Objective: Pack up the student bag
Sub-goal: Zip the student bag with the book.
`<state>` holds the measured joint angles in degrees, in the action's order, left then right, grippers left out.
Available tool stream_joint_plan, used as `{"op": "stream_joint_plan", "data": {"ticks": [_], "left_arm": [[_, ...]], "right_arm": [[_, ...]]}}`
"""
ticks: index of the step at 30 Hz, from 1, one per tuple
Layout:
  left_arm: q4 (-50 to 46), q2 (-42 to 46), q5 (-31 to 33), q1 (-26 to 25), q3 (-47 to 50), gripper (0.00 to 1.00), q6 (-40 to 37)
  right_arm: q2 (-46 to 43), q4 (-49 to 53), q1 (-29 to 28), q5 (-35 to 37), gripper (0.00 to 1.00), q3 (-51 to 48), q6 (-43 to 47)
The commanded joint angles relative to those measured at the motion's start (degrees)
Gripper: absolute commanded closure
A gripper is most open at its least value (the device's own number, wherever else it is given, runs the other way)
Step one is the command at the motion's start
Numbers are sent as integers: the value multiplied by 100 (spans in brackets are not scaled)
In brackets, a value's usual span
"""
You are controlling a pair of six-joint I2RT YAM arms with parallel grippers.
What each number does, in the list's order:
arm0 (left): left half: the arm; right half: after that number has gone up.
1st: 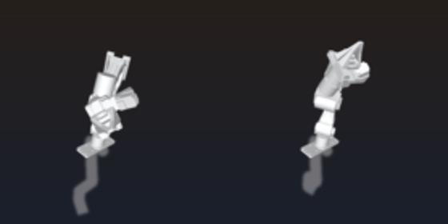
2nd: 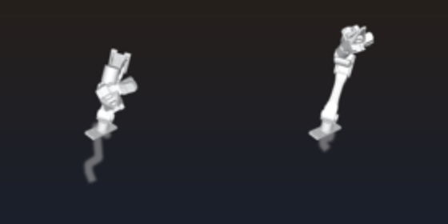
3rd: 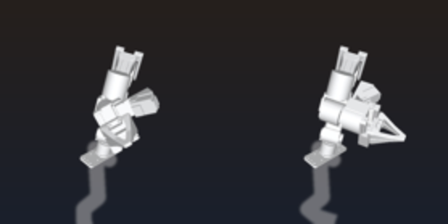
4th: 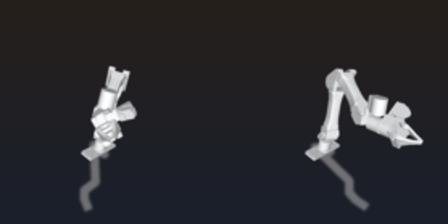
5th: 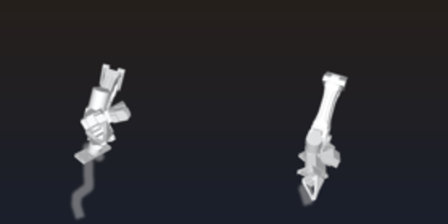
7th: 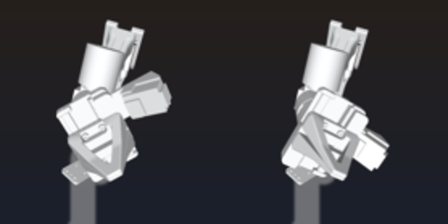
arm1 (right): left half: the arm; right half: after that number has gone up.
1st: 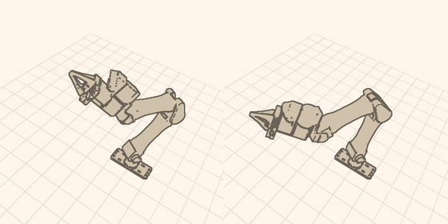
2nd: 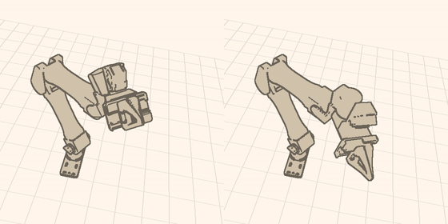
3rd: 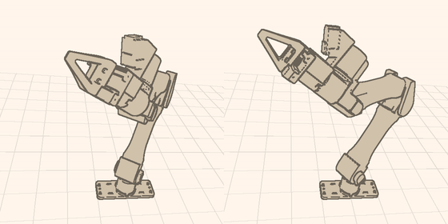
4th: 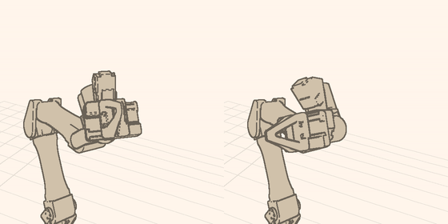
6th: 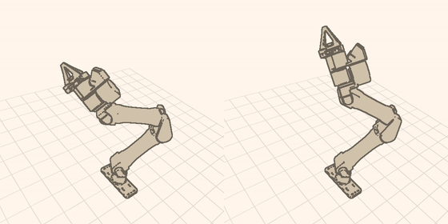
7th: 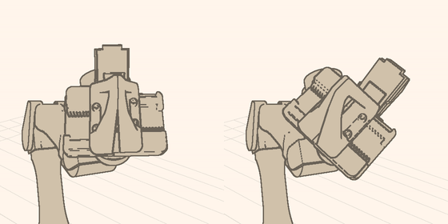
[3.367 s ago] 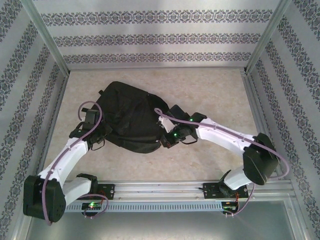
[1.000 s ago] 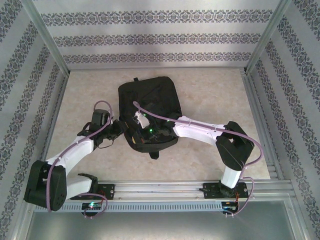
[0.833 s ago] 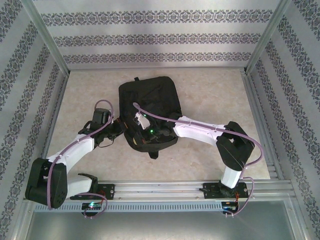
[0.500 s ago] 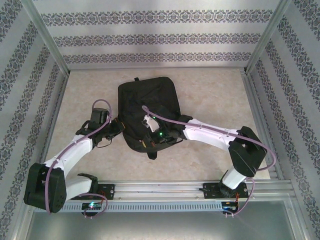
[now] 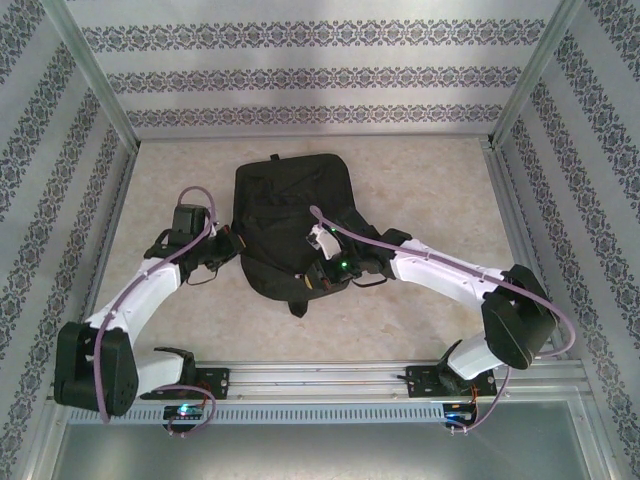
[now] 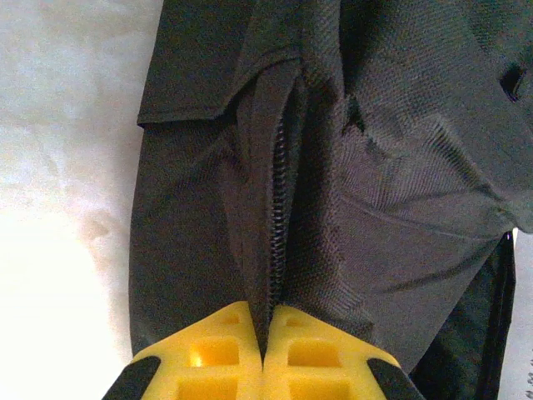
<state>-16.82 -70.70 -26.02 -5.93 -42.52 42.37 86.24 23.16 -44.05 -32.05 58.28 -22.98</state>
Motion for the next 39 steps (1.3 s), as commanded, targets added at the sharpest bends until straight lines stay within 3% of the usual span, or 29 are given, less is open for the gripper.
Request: {"op": "stream_joint_plan", "data": {"ticks": [1,6,10,15,18,23,30,39], "left_arm": [[495,-366,60,216,-543,93,-272],[82,-343,485,435,-913,56,-519],[-736,341,1367,547,-909,39,-110],[-2337,702,1865,549,-1016,46,657],[-2772,761,1842,550,-971,50,767],[-2473,941,1617,536,-548,54,922],[-1831,470,1187,402,-399,55,828],[-1673,646,1170,216,-401,56,843]], "right_arm": [[362,-74,-236,-377,100,490,-226],[1338,-791,-592,-627,100,1566,-980],[2075,-1328,-691,-713,100,2336,-1592],[2557,-1503,-719,-520,100,2894,-1779],[2676,-1517,-719,-542,100,3012,-1813],[2713,-1550,-719,-591,100,2883,-1806],[2697,-1595,-728,-687,100,2717,-1786],[2783,-1663,-745,-772,100,2629,-1797]]}}
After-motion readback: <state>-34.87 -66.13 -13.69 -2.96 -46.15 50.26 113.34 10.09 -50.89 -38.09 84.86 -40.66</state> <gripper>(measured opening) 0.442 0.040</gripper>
